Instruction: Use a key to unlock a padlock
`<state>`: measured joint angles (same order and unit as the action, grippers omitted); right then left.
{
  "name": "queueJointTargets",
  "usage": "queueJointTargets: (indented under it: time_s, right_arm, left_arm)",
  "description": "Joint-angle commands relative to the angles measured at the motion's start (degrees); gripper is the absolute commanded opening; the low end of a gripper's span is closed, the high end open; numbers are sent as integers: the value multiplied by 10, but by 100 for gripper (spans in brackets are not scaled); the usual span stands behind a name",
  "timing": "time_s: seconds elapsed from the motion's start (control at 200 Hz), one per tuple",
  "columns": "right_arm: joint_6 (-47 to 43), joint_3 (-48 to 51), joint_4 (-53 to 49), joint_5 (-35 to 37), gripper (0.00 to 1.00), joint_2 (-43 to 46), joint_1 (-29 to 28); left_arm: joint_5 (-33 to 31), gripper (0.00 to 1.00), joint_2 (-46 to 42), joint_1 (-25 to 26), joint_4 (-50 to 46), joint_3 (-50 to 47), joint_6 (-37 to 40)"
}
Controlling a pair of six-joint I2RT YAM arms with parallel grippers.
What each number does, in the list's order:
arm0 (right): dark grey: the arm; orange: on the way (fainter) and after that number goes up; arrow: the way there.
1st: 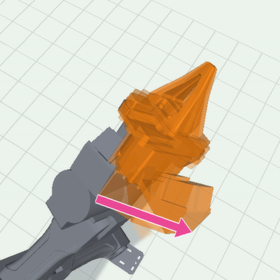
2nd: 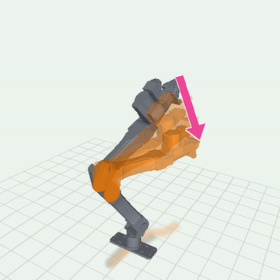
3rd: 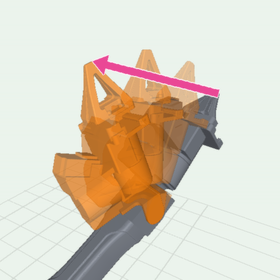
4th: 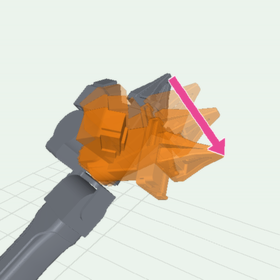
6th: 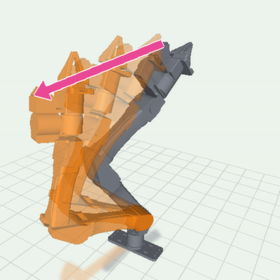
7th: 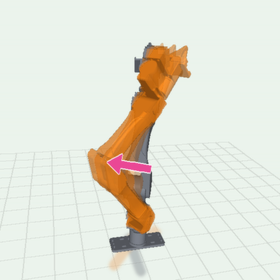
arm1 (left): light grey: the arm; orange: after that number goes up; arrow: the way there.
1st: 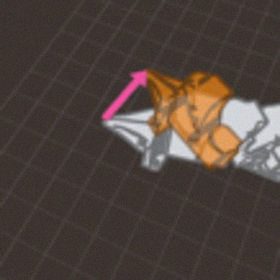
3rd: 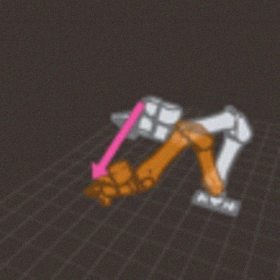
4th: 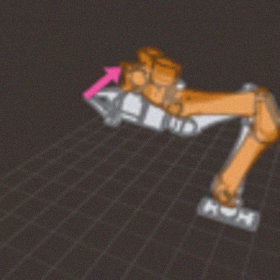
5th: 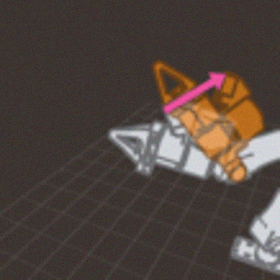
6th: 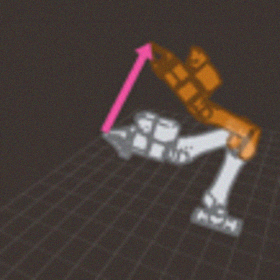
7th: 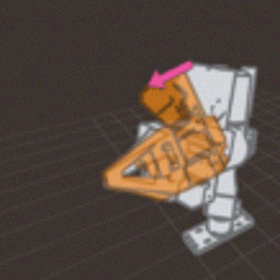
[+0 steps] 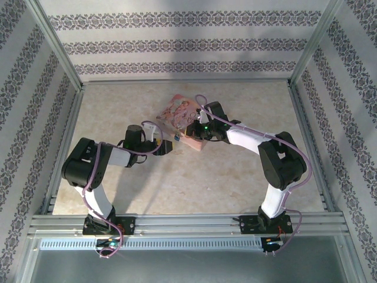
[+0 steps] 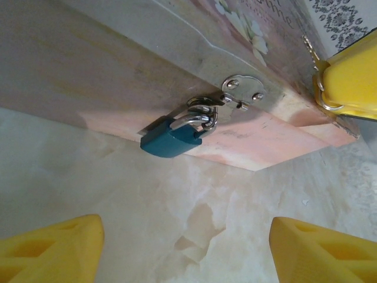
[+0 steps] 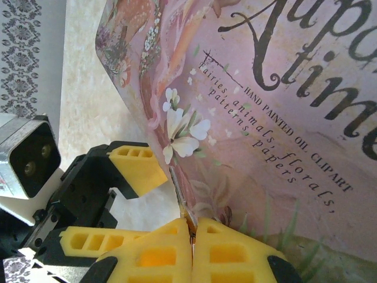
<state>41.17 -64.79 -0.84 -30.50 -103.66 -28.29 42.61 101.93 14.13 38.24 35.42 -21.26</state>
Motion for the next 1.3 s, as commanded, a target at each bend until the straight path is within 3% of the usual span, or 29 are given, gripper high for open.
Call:
queueJointTargets:
  time_s: [0.0,0.56,0.935,1.294]
  right_arm:
    - [-15,-9,-31,18,0,-19,-4]
    - [-20,-12,-36,18,0,-27,-4]
    - [-21,-14,-38,17,0,-27,-3]
    - [-22,-16,-41,18,0,-24,-3]
  left_arm:
    - [32,72,23,-5,43,17,-17]
    - [19,66,119,0,139,68,-21]
    - [33,56,137,20,139,75,-27]
    - [26,53,142,38,134,79,-27]
